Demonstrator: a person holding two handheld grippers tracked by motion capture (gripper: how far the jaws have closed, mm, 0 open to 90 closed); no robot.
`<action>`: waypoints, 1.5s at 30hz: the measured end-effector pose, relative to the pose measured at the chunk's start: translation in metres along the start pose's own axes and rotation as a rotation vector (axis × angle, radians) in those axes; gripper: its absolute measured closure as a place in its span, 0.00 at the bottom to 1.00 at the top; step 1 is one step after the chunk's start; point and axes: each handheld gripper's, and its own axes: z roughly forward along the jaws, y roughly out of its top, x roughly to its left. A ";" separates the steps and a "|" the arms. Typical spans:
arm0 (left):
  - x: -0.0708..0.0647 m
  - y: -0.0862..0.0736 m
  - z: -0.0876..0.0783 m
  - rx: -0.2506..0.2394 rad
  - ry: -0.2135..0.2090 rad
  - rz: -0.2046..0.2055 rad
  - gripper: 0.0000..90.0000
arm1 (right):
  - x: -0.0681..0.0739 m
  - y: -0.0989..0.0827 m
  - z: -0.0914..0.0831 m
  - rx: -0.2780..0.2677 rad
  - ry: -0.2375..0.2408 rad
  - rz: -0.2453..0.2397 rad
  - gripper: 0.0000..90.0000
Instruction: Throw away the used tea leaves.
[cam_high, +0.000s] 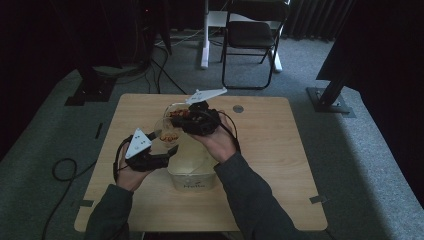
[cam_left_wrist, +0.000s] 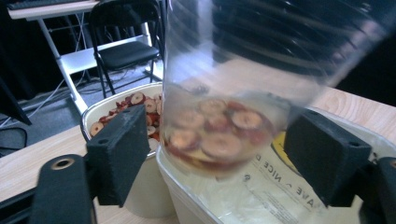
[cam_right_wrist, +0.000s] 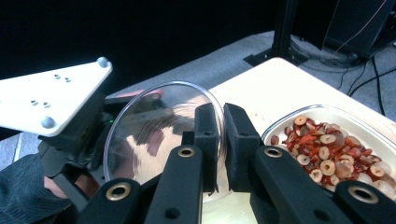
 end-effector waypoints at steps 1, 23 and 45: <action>0.000 -0.001 0.002 0.003 0.005 0.005 0.29 | 0.000 0.000 0.000 0.000 0.000 0.000 0.95; -0.003 -0.016 0.018 0.057 0.078 0.100 0.39 | -0.016 -0.008 0.010 0.033 0.038 0.087 0.95; 0.017 -0.030 0.016 0.062 0.119 0.004 0.47 | -0.012 -0.018 0.002 -0.006 -0.146 -0.015 0.58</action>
